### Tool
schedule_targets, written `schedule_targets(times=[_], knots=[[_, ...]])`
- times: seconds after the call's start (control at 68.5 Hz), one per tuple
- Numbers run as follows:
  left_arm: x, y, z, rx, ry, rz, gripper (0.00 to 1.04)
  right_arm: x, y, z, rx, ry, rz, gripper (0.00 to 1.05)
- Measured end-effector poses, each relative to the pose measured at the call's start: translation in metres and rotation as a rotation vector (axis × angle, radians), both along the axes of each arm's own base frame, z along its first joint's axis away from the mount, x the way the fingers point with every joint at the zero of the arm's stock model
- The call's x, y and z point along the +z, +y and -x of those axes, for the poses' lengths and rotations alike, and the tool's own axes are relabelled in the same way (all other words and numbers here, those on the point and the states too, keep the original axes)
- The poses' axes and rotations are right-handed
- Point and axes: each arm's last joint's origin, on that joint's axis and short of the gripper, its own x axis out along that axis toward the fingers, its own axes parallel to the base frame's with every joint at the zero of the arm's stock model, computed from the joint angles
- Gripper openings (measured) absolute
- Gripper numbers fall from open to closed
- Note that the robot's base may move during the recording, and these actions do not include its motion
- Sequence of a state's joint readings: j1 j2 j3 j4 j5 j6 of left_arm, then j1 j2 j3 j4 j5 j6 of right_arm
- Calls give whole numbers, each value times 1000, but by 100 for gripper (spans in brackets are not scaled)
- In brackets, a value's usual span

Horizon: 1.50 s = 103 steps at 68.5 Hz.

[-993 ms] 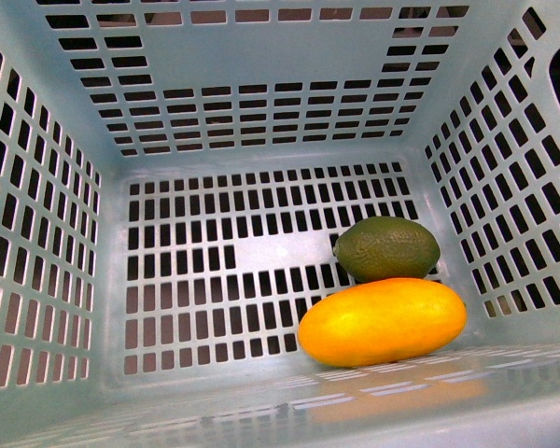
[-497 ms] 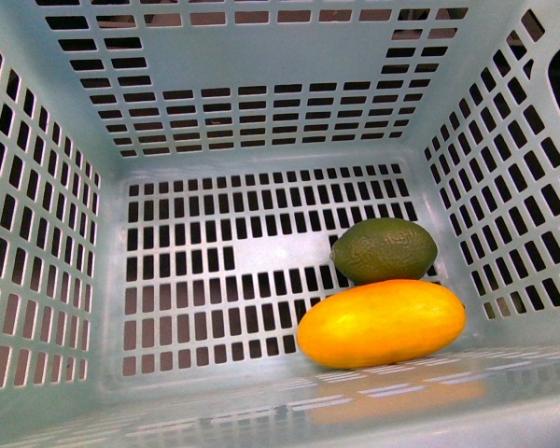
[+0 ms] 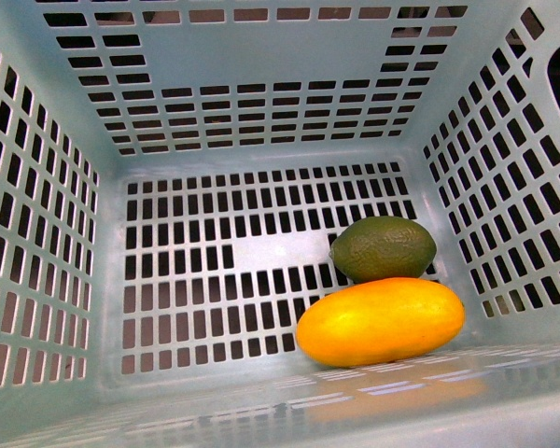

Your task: Pick mango and avocado into basket

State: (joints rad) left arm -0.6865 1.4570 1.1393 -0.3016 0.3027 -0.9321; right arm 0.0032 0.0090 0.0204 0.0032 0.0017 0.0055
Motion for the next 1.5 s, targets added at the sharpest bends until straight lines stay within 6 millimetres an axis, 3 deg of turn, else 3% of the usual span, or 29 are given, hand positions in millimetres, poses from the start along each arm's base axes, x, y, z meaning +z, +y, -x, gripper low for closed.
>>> schedule_targets(times=[0.234,0.789,0.92,1.022,1.11,1.271,1.402,1.504], knots=[[0,0,0,1,0,0,14,0,0,0,0,0,2,4],[0,0,0,0,1,0,14,0,0,0,0,-1,2,97],[0,-1,0,33,-11,-3,14,0,0,0,0,-1,2,96],[-2,-3,-5,357,-88,61,14,0,0,0,0,-1,2,96],[-1,13,-19,571,-94,94,14,0,0,0,-1,-1,2,96],[-21,39,-53,680,-8,120,14,0,0,0,1,-1,2,96],[-61,70,-105,877,90,127,14,0,0,0,1,-1,2,96],[-70,85,-137,986,105,155,14,0,0,0,1,-1,2,96]])
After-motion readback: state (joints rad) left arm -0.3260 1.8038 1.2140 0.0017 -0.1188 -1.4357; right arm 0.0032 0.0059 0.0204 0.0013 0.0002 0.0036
